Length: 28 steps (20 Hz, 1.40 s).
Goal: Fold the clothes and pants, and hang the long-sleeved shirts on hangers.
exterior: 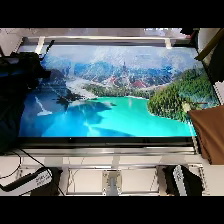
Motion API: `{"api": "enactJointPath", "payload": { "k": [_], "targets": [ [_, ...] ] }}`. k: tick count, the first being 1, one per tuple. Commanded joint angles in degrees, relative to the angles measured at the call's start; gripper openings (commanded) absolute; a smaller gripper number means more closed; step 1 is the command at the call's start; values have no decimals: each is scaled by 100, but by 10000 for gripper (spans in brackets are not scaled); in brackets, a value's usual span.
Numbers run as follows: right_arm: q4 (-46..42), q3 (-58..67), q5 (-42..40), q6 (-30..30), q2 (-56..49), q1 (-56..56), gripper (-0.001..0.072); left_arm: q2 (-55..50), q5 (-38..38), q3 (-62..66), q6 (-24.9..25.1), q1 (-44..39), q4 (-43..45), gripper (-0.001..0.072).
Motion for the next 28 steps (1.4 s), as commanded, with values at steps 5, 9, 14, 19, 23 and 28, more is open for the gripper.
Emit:
{"api": "enactJointPath", "payload": {
  "k": [5,9,14,19,23,28],
  "targets": [
    [-393,4,671,-140,-9,4,233,-9,-1504,-66,-1325,2588,2704,543],
    [-466,2,1360,-328,-109,4,234,-48,-1388,-929,-1384,4623,466,605],
    [-433,4,1379,-422,-271,4,406,-402,-1628,-2107,-101,5211,-1250,709],
    [-50,4,1423,-420,-286,4,406,-874,-728,-2131,330,4360,-1117,706],
    [267,4,1425,-420,-286,4,405,-1108,-378,-2124,201,3729,-118,290],
    [275,4,1423,-417,-286,4,405,-914,-544,-2057,199,3818,393,658]
  ]
}}
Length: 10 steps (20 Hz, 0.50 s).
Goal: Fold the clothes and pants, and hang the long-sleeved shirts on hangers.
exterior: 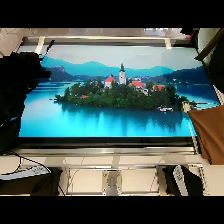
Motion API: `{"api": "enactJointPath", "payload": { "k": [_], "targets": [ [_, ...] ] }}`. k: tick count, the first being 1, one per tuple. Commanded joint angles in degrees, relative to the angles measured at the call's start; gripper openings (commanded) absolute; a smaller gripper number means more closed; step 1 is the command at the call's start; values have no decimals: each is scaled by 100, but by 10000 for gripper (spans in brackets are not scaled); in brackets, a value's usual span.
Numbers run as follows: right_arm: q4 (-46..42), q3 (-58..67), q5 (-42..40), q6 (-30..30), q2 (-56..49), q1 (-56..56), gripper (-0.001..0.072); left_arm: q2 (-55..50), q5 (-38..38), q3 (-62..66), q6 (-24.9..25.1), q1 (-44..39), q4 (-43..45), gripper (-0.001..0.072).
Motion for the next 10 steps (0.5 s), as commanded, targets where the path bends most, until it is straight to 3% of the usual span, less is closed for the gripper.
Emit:
{"api": "enactJointPath", "payload": {
  "k": [1,10],
  "targets": [
    [79,4,0,-2,-2,7,405,140,-55,59,17,-17,619,658],
    [42,4,-4,-2,-2,7,405,422,-485,302,13,-155,1259,659]
  ]
}}
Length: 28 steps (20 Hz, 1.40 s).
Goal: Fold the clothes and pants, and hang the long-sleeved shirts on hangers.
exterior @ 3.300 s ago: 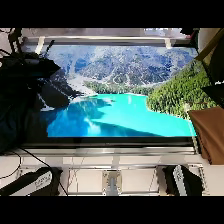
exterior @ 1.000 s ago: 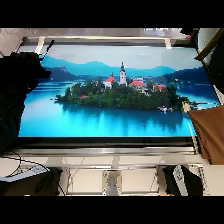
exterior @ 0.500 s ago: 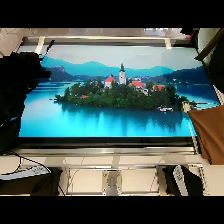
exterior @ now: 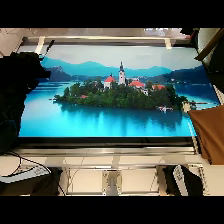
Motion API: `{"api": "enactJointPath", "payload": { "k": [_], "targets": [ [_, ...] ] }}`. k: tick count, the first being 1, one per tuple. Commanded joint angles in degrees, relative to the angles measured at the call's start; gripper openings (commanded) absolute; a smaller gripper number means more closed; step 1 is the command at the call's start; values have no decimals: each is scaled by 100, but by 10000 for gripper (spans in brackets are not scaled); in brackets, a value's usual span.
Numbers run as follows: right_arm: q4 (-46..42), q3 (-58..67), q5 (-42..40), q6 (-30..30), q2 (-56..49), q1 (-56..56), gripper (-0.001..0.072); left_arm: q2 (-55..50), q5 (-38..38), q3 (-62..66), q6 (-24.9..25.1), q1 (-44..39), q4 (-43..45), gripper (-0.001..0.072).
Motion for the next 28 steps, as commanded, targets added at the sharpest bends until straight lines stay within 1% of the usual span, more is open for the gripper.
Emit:
{"api": "enactJointPath", "payload": {
  "k": [1,5,13,17,18,19,20,21,23,24,25,26,27,28],
  "targets": [
    [-50,4,-2,0,-4,4,405,142,-343,203,-2,-28,192,659],
    [-341,4,-87,-2,-7,4,405,109,-205,249,-9,-28,542,657],
    [-380,4,-188,0,-7,4,405,-684,-155,249,-87,-155,564,656],
    [-378,4,-188,0,-7,4,405,-988,2,249,-155,-328,562,630],
    [-378,4,-188,0,-7,4,405,-1019,28,251,-219,-378,562,555],
    [-378,4,-190,0,-7,4,405,-1021,31,251,-219,-431,562,375],
    [-378,4,-190,0,-4,4,405,-999,17,262,-216,-472,562,48],
    [-374,7,-188,0,-4,4,405,-944,-111,334,-223,-511,562,37],
    [-365,72,-197,-2,-4,4,404,-667,-634,638,-219,-584,562,36],
    [-387,190,-223,-4,-4,4,404,-417,-898,828,-219,-619,538,36],
    [-466,380,-319,-13,-4,2,404,-44,-1145,1005,-216,-649,304,36],
    [-586,619,-415,-59,-4,2,404,393,-1279,1102,-160,-671,-225,36],
    [-761,890,-518,-105,-4,4,404,944,-1292,1113,-37,-678,-903,36],
    [-1021,1200,-621,-232,-4,4,404,1493,-1285,1113,-42,-721,-1622,36]
  ]
}}
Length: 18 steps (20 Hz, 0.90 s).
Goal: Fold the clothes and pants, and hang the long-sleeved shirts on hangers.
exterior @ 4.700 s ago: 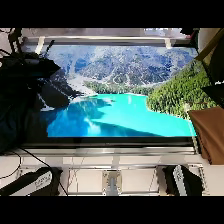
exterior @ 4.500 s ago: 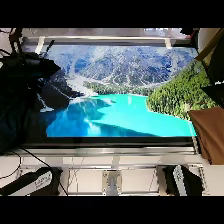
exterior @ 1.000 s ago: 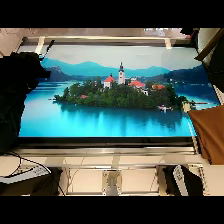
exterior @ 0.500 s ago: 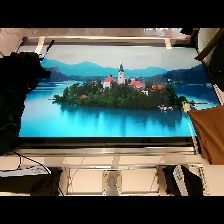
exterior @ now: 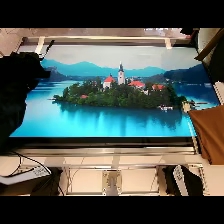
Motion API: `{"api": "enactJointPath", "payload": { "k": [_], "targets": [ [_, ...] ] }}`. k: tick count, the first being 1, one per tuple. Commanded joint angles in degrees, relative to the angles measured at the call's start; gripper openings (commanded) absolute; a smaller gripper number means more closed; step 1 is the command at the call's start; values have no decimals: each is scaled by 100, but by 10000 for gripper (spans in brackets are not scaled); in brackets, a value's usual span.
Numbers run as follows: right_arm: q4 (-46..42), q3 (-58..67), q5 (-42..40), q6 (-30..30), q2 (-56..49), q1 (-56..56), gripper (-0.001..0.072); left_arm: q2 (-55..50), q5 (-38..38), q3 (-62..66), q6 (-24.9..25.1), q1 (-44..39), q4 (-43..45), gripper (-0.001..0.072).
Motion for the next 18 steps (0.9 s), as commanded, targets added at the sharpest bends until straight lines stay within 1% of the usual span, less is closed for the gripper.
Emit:
{"api": "enactJointPath", "payload": {
  "k": [1,3,5,6,7,8,9,11,12,14,16,17,18],
  "targets": [
    [-769,883,-341,-254,2,4,404,1578,-313,190,125,-173,-2090,34],
    [-1495,1399,-479,-293,2,4,404,2330,-151,190,120,-660,-3169,34],
    [-2337,1790,-743,-299,2,4,404,2706,-101,190,-37,-1659,-3733,34],
    [-2647,1886,-876,-302,0,4,404,2747,-87,188,-127,-2347,-3768,34],
    [-2916,1926,-1012,-304,0,4,404,2723,55,164,-184,-3209,-3746,34],
    [-3110,1930,-1067,-304,-2,4,404,2643,415,94,-186,-4068,-3681,34],
    [-3244,1928,-1058,-304,-44,4,404,2490,935,15,-179,-5040,-3609,34],
    [-3294,1928,-918,-302,-160,4,404,1945,1851,-11,-181,-6658,-3045,34],
    [-3287,1928,-793,-304,-247,4,404,1574,2205,-11,-190,-7296,-2774,35],
    [-3281,1928,-533,-299,-472,4,404,782,2734,-11,-356,-8048,-2651,35],
    [-3195,1928,-444,-282,-723,4,405,46,3226,-9,-549,-8343,-2702,36],
    [-3060,1926,-448,-282,-850,4,404,-223,3390,7,-564,-8349,-2815,37],
    [-2940,1915,-461,-284,-953,4,404,-385,3595,31,-562,-8251,-2859,160]
  ]
}}
